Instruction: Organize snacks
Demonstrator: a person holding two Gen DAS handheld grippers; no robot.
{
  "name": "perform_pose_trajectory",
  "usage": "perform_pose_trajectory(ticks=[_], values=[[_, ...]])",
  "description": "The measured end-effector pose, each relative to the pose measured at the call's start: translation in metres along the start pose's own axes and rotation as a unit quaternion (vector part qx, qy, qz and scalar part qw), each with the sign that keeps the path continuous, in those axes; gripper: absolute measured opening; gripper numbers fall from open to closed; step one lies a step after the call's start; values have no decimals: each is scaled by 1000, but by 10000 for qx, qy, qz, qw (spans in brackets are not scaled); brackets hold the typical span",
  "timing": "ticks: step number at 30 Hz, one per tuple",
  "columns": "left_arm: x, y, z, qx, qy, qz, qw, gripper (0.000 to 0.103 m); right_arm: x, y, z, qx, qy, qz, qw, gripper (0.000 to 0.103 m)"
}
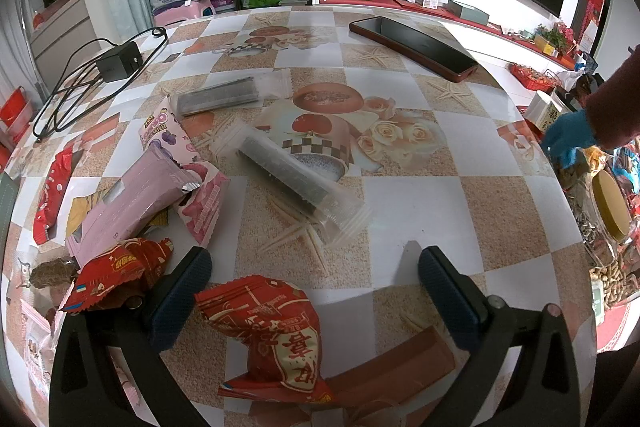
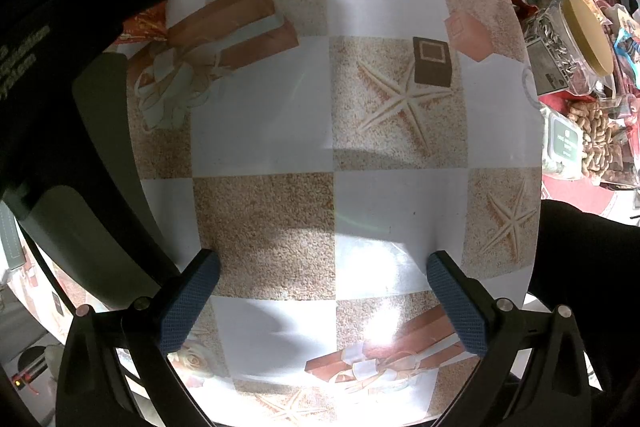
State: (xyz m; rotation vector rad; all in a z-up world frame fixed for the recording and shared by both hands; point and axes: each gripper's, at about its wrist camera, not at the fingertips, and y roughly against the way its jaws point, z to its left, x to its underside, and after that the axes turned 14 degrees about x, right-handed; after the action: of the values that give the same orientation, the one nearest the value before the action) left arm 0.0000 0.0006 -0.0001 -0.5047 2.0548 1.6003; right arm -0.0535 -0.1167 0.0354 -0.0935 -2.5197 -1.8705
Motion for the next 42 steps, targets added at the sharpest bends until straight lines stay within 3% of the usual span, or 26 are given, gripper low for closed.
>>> perform_pose_trajectory(ticks=[42], values=[[0,0,0,0,0,0,10000,103,-8,-3,0,1,-13,117,9999,103]])
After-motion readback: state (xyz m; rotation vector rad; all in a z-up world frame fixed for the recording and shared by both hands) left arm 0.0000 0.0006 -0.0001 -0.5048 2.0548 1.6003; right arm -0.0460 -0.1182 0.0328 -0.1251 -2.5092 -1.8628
